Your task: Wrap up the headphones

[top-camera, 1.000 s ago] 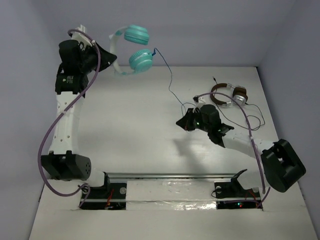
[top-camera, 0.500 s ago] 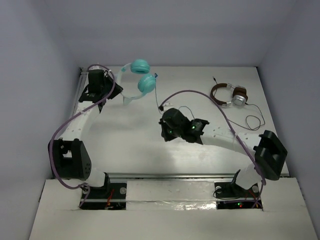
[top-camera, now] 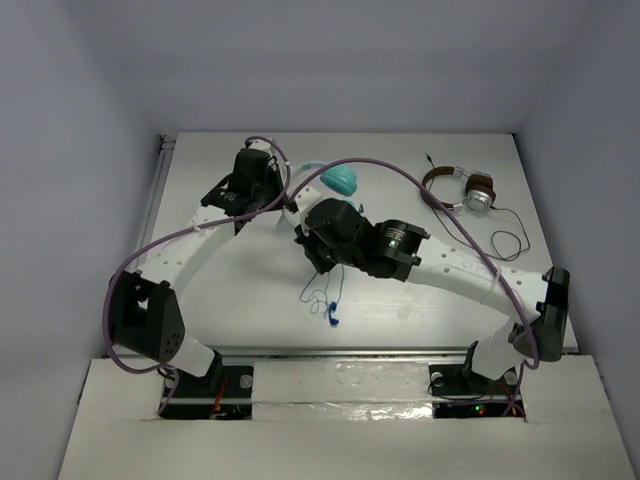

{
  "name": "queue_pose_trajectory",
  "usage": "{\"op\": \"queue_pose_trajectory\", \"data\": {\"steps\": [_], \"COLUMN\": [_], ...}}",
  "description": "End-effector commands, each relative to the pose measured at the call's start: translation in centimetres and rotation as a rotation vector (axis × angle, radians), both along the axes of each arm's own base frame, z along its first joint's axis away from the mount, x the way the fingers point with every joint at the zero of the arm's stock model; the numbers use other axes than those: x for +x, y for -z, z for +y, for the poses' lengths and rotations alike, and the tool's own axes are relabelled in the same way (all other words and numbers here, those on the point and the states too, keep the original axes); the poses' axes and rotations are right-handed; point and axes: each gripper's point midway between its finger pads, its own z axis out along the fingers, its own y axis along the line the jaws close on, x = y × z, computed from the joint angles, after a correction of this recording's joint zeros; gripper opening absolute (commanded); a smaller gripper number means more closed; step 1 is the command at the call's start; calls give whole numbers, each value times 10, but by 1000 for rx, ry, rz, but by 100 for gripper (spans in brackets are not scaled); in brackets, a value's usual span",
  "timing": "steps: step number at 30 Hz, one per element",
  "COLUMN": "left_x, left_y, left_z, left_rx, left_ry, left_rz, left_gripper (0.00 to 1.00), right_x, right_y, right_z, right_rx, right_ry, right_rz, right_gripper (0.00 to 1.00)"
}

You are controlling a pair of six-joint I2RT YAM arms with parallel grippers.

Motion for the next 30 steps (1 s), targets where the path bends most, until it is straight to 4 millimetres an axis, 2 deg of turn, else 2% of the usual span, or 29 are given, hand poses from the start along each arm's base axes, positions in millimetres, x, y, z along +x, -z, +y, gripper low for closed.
{"op": "queue_pose_trajectory", "data": {"steps": [1,4,7,11,12,18,20,23,30], "left_x": [0,-11,-26,-38,-42,-50,-55,-59,-75], "left_y": [-33,-37,-30,-29,-27,-41,-38,-30,-28], "left_z": [-7,3,5,12,12,-7,-15,-21,-41], "left_rx": [71,136,171,196,197,169,158,160,102], "left_ry": [107,133,202,223,237,367,407,436,544], "left_rz": [-80,-87,-68,-93,-95,-123,-115,-97,-92], "left_gripper": [0,0,0,0,0,0,0,0,0], "right_x": [13,23,28,39,41,69,77,88,107], "right_y": [-25,-32,-35,-32,-25,-19,-28,-35,-28], "right_z": [-23,-35,-39,-52,-56,-83,-88,-86,-91], "right_rx": [-36,0,33,14,4,-37,-32,-32,-84], "right_ry": [2,21,-6,23,32,142,173,180,258], "right_rz": [-73,-62,-50,-28,-24,-42,-71,-126,-173], "right_gripper": [0,0,0,0,0,0,0,0,0]}}
